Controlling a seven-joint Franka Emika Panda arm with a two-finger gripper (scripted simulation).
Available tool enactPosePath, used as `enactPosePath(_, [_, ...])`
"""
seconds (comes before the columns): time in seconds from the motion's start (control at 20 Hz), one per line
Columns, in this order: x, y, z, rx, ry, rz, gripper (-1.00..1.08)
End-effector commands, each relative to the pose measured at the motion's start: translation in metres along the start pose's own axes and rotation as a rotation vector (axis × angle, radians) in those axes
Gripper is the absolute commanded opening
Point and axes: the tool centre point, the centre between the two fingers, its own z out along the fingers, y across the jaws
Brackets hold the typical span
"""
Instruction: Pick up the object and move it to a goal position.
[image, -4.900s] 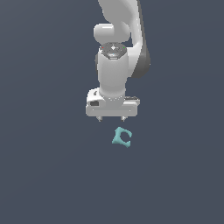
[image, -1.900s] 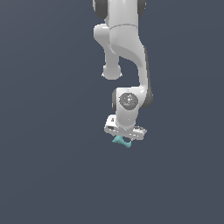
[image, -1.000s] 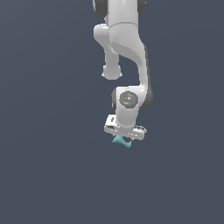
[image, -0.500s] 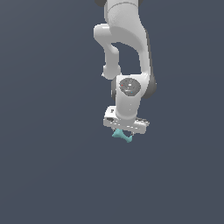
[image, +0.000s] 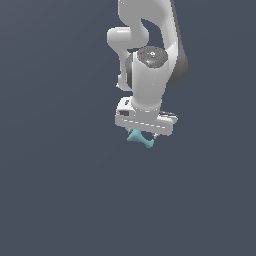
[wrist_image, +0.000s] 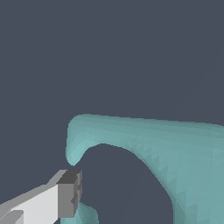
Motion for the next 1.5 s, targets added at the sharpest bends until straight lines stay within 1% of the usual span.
enactPosePath(0.0, [-0.003, 0.002, -0.031, -0.001, -0.002, 0.000, -1.00])
enactPosePath(0.45, [-0.010, 0.007, -0.134, -0.003, -0.006, 0.001, -1.00])
enactPosePath(0.75, [-0.011, 0.009, -0.184, -0.004, -0.008, 0.001, -1.00])
enactPosePath(1.1, [-0.011, 0.009, -0.218, -0.005, -0.010, 0.001, -1.00])
enactPosePath(1.45, [-0.010, 0.009, -0.226, -0.005, -0.010, 0.001, -1.00])
